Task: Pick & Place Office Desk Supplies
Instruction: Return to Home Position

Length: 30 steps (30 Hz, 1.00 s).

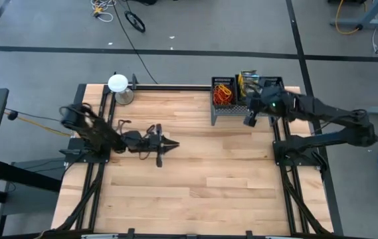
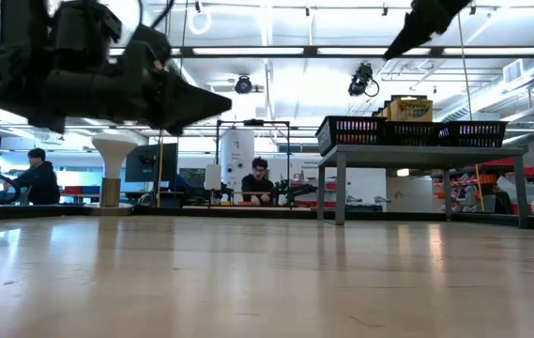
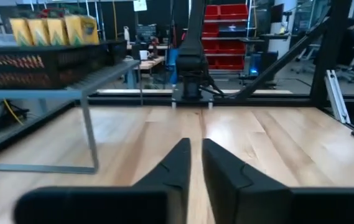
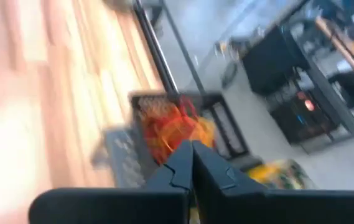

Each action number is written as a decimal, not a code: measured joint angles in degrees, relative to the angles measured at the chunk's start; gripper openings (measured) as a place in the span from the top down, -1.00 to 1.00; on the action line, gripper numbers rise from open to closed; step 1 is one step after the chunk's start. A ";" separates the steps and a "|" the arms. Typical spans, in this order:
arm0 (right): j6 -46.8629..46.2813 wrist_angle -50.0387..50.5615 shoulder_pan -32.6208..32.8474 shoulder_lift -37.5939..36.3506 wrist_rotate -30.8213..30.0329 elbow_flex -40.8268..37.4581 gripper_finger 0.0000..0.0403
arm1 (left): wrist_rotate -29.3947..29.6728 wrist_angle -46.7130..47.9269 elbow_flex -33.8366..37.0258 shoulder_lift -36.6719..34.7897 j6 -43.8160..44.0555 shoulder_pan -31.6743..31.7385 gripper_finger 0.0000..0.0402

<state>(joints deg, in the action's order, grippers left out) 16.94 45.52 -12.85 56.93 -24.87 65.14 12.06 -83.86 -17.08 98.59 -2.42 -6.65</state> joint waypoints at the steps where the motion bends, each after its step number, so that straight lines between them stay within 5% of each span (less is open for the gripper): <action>1: -0.22 -3.69 0.68 -1.41 0.28 -3.00 0.96 | -0.05 1.70 0.92 -2.41 -0.41 0.33 0.81; 4: -1.58 -15.43 2.82 -4.75 2.19 -11.65 0.93 | -0.09 6.88 4.16 -10.72 -0.59 1.92 0.96; 14: -5.30 -49.37 10.26 -7.40 8.83 -34.25 0.97 | -0.97 21.90 11.59 -30.86 0.51 10.45 0.97; 19: -7.05 -52.93 14.09 -8.98 6.67 -41.02 0.99 | -7.93 25.49 13.97 -36.78 0.95 14.99 0.97; 30: -6.75 -53.82 19.24 -24.83 2.49 -53.68 0.99 | -9.56 33.02 16.72 -50.92 -1.91 16.02 0.96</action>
<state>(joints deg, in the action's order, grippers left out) 10.19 -8.30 6.39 32.10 -22.37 11.46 2.50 -50.84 -0.36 47.67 -4.34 9.37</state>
